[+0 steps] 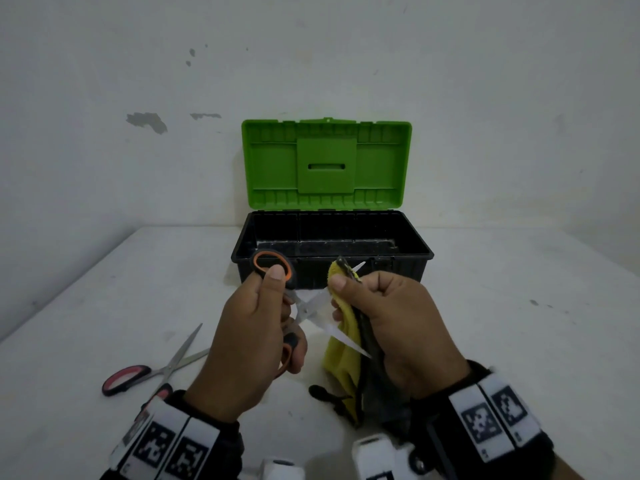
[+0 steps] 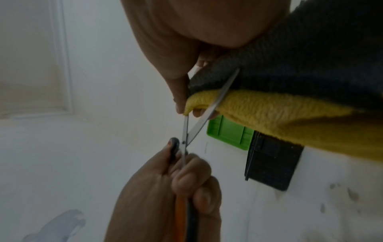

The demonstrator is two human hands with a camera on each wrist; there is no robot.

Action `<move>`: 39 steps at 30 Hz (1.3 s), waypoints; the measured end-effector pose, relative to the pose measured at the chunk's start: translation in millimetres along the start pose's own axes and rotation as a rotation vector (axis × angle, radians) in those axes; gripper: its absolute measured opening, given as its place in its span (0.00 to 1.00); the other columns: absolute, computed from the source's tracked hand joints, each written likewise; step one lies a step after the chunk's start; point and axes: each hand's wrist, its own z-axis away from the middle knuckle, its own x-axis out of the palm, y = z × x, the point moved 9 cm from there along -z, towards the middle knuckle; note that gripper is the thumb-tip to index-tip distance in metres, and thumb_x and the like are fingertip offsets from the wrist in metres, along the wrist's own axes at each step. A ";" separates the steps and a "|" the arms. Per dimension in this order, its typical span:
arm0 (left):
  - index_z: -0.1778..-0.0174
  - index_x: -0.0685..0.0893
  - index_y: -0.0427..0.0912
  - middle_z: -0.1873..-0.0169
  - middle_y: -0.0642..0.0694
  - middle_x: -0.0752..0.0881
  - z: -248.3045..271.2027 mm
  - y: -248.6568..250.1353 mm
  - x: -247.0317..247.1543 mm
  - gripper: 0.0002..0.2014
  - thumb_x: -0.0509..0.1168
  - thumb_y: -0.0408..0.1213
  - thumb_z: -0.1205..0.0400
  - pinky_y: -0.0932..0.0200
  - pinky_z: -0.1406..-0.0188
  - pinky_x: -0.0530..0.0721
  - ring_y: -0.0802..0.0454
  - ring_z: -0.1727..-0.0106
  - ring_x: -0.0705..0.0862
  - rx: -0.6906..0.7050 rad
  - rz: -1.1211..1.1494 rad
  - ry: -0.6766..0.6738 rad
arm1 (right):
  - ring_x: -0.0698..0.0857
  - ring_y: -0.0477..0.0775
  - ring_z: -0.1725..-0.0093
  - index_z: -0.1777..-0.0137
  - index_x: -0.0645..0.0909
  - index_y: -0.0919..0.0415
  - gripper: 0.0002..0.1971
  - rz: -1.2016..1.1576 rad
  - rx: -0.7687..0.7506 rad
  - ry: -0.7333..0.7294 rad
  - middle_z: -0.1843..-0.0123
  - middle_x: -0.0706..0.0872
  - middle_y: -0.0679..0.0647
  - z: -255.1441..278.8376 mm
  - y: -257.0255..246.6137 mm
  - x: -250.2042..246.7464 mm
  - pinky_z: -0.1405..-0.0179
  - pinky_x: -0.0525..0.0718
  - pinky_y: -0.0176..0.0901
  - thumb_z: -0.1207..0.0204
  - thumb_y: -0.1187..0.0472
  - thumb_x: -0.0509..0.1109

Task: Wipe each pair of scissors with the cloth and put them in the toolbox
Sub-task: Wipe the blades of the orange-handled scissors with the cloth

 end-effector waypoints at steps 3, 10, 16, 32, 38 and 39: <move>0.60 0.68 0.31 0.73 0.34 0.68 0.8 -2.5 0.3 0.22 0.51 0.49 0.12 0.60 0.85 0.70 0.44 0.86 0.72 0.001 0.012 0.002 | 0.84 0.52 0.76 0.70 0.83 0.65 0.14 -0.047 0.031 0.081 0.71 0.88 0.63 -12.2 0.4 -14.6 0.73 0.85 0.42 0.30 0.58 0.81; 0.63 0.70 0.37 0.81 0.48 0.70 2.2 10.6 -4.4 0.20 0.50 0.49 0.12 0.60 0.86 0.68 0.44 0.85 0.75 0.106 -0.145 0.074 | 0.80 0.50 0.74 0.65 0.86 0.67 0.17 -0.012 -0.113 0.231 0.71 0.84 0.59 -16.7 -21.3 -48.0 0.74 0.81 0.39 0.29 0.52 0.79; 0.64 0.73 0.52 0.82 0.45 0.77 6.5 29.1 -2.9 0.20 0.45 0.55 0.14 0.68 0.81 0.73 0.56 0.83 0.78 0.363 -0.449 0.161 | 0.81 0.49 0.77 0.67 0.87 0.61 0.13 0.306 -0.271 0.077 0.75 0.87 0.52 11.2 -37.7 -17.0 0.77 0.80 0.37 0.27 0.54 0.79; 0.56 0.76 0.47 0.74 0.58 0.73 22.7 43.7 6.5 0.15 0.49 0.49 0.12 0.74 0.71 0.74 0.59 0.68 0.78 0.668 -0.643 0.158 | 0.82 0.52 0.72 0.65 0.86 0.69 0.17 0.090 -0.063 0.018 0.72 0.86 0.57 1.9 3.8 2.2 0.70 0.83 0.39 0.29 0.52 0.80; 0.59 0.75 0.48 0.74 0.59 0.71 24.9 43.8 6.7 0.19 0.46 0.53 0.11 0.71 0.73 0.73 0.60 0.71 0.75 0.715 -0.648 0.133 | 0.82 0.55 0.74 0.74 0.84 0.62 0.16 -0.033 -0.028 0.098 0.74 0.85 0.59 -7.3 5.2 -10.9 0.69 0.85 0.45 0.30 0.54 0.82; 0.59 0.74 0.49 0.75 0.59 0.71 25.1 44.0 5.6 0.18 0.46 0.53 0.11 0.71 0.73 0.73 0.59 0.72 0.75 0.721 -0.649 0.138 | 0.82 0.55 0.73 0.74 0.85 0.61 0.17 -0.029 -0.030 0.091 0.74 0.85 0.58 -7.1 5.5 -10.4 0.68 0.84 0.46 0.30 0.53 0.82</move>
